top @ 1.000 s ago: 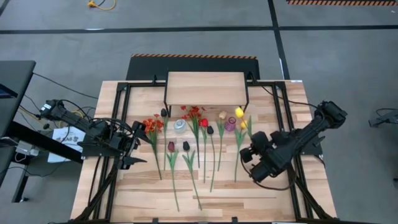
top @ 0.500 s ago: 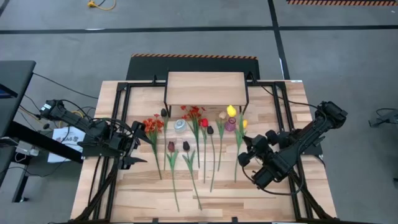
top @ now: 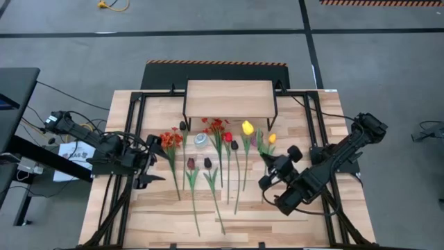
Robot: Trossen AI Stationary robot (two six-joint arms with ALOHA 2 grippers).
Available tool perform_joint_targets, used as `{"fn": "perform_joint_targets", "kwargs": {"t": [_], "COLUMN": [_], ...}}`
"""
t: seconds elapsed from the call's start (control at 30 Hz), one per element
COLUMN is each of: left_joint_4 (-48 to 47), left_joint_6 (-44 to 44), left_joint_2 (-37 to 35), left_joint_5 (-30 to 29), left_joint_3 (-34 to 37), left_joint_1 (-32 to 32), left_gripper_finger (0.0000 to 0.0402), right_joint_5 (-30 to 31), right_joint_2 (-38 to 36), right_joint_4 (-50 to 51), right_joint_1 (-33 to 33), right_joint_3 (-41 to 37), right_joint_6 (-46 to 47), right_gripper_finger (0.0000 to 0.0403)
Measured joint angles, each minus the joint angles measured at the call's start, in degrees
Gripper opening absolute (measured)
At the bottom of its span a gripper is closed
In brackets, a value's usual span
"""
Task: Pick and place flowers into a vace then onto a shelf
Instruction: Put the right yellow flower into the transparent vase
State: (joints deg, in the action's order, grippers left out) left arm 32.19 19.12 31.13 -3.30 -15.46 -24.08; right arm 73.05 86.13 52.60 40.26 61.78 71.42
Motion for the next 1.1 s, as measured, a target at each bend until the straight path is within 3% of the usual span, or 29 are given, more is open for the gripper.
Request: {"fn": "perform_joint_targets", "kwargs": {"t": [0.27, 0.37, 0.5, 0.87, 1.1], "left_joint_4": [8.5, 9.7, 10.0, 11.4, 12.4], "left_joint_6": [-0.9, -0.9, -1.0, -1.3, -1.5], "left_joint_2": [4.2, 5.3, 5.6, 5.6, 5.6], "left_joint_5": [-18.6, -20.9, -20.5, -21.3, -24.5], "left_joint_3": [0.0, 0.0, 0.0, 0.0, 0.0], "left_joint_1": [0.0, 0.0, 0.0, 0.0, 0.0], "left_gripper_finger": [0.0309, 0.0309, 0.0309, 0.0309, 0.0309], "right_joint_5": [3.4, 1.1, -6.0, -35.2, -46.0], "right_joint_2": [0.0, -0.7, -1.0, -0.6, -0.6], "right_joint_4": [-8.9, -12.8, -21.8, -57.4, -75.5], "right_joint_1": [-0.7, -1.2, -2.9, -11.7, -14.9], "right_joint_3": [0.0, 0.0, 0.0, 0.0, -3.8], "right_joint_6": [-11.9, -17.6, -29.4, -66.7, -78.6], "right_gripper_finger": [0.0, 0.0, 0.0, 0.0, 0.0]}}
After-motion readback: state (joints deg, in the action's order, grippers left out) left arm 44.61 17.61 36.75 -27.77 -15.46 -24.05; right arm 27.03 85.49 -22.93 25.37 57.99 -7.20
